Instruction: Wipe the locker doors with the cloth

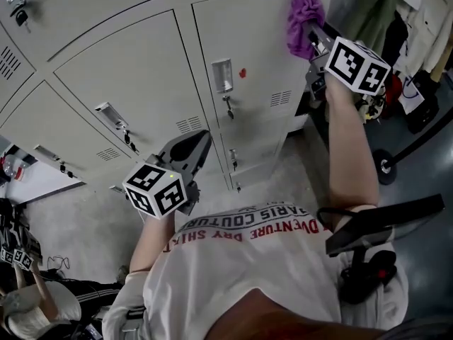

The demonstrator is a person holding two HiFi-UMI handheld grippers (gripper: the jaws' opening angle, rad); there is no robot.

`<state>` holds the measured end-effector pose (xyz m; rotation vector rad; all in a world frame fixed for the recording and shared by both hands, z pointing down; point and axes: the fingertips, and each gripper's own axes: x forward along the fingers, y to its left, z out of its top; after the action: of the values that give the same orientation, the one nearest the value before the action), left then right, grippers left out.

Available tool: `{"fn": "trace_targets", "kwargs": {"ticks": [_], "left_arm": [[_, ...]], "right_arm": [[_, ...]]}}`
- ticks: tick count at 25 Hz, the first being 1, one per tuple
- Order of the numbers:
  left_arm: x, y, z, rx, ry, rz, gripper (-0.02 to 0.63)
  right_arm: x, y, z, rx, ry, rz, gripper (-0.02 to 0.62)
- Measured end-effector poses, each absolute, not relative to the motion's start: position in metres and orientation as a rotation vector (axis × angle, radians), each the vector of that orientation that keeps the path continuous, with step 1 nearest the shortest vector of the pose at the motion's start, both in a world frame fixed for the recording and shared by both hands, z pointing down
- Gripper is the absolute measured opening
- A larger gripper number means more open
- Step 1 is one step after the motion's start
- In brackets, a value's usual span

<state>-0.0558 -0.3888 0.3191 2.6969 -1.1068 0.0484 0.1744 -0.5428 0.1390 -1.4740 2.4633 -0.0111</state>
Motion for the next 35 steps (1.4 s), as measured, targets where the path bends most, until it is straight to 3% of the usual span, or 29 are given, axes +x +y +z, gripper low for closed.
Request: {"fn": "trace_targets", "kwargs": {"ticks": [7,17,35], "left_arm": [[-0.059,-0.391,0.323,2.688,-1.109,0.048,-0.001],[-0.067,-0.393,0.325,2.669,-1.126,0.030,0.000],[-0.091,-0.387,0.327,2.628,-1.209,0.013,-0.001]], "right_arm": [[0.208,-0.549,0.140,-1.555,2.373,-0.008,0.046],[0.201,-0.532,0.138,-1.453,2.321,-0.051,0.045],[0.004,-0.466,0.197,-0.968,2.673,-0.054,0.046]]}}
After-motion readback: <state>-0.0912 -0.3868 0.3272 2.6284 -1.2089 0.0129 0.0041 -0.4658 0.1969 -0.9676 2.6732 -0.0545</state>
